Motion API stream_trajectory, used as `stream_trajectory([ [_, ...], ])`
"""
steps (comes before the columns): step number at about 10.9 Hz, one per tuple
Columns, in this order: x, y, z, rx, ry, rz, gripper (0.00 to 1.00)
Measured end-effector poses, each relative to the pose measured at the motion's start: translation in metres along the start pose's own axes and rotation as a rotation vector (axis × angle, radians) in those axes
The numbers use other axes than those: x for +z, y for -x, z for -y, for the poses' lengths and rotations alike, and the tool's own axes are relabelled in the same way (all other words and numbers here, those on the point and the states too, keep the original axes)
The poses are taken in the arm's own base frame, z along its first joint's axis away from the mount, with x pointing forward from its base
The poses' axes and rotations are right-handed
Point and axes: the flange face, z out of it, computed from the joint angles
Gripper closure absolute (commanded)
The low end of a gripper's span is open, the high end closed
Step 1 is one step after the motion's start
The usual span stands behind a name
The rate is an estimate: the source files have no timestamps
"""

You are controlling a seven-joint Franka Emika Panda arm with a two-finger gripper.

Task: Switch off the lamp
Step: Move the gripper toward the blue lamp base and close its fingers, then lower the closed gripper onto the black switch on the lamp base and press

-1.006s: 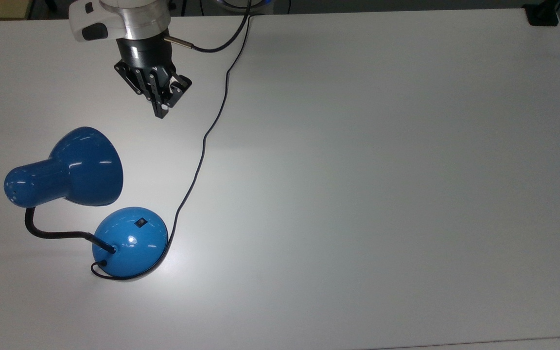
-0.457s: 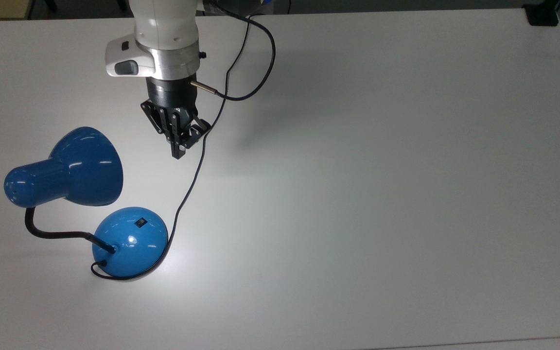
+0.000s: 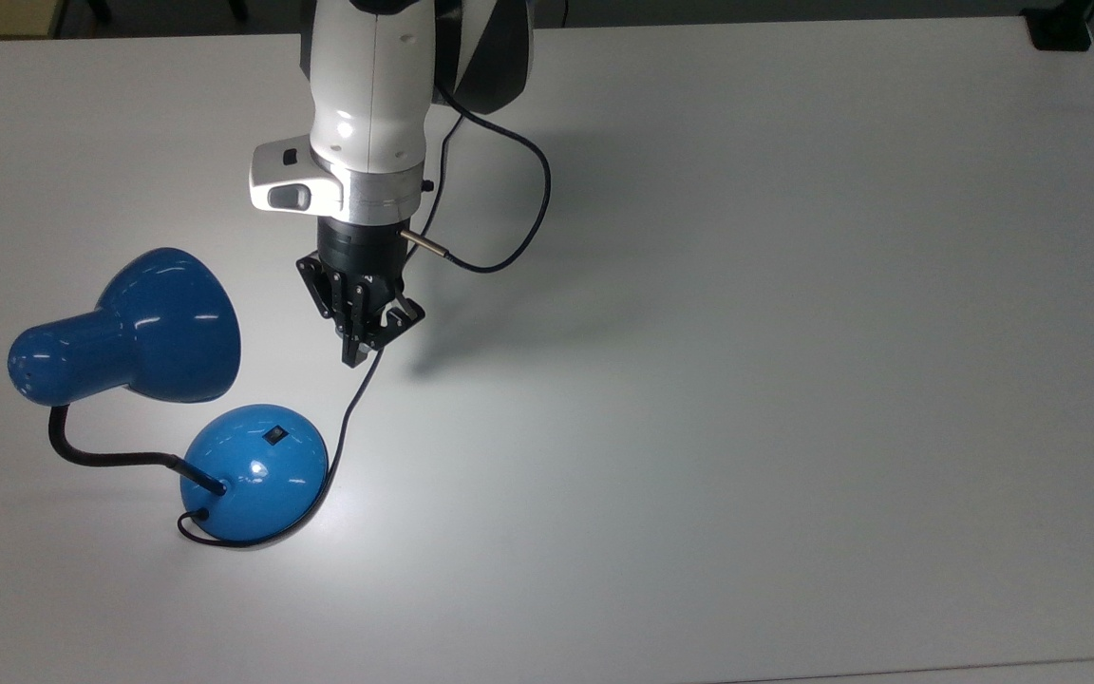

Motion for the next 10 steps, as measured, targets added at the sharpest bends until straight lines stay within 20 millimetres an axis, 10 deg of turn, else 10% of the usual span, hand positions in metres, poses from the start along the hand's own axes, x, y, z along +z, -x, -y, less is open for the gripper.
stream_trajectory([
  [10, 0.048, -0.042, -0.026, 0.046, 0.059, -0.055, 0.95],
])
